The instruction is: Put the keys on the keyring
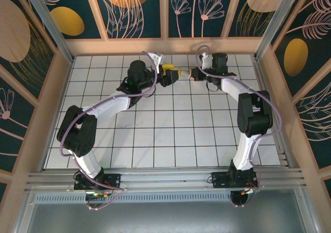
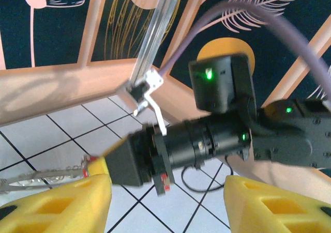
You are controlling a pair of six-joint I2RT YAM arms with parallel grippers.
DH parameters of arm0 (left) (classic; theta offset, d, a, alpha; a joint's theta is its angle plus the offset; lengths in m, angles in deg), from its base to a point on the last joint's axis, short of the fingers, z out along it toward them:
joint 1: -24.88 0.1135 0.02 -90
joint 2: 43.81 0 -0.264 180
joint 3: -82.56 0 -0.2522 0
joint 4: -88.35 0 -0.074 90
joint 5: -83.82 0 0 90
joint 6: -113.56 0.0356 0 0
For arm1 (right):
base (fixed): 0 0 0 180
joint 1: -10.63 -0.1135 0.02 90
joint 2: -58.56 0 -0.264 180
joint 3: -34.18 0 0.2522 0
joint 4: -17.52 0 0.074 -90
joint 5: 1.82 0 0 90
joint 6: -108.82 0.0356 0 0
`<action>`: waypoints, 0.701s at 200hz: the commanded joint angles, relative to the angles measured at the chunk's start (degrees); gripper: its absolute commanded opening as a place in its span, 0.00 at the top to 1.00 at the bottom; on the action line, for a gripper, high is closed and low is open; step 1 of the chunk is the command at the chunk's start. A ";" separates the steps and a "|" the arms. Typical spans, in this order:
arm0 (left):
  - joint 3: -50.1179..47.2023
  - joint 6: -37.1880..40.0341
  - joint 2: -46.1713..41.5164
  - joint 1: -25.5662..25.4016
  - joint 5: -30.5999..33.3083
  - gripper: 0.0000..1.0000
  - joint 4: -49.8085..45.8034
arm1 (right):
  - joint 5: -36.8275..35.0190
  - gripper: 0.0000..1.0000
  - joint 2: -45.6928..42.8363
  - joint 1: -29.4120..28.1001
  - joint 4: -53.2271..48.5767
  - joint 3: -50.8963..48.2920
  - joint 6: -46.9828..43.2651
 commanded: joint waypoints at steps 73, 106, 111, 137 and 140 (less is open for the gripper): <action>-0.51 -4.68 -1.35 0.26 -2.86 0.39 1.32 | -0.88 1.00 -4.85 -4.88 10.03 -16.62 7.30; -0.69 -6.54 -1.08 0.26 -3.42 0.40 1.86 | -1.62 1.00 -4.33 -6.78 11.44 -19.30 8.63; -0.77 -6.76 -1.13 0.25 -3.42 0.40 1.95 | -1.71 1.00 -4.24 -7.01 11.63 -19.70 8.86; -1.29 -7.53 -1.30 0.26 -3.63 0.39 2.41 | -1.82 1.00 -4.01 -8.59 12.21 -21.40 9.36; -1.36 -7.65 -1.34 0.24 -3.63 0.39 2.44 | -1.80 1.00 -4.02 -8.81 12.18 -21.52 9.36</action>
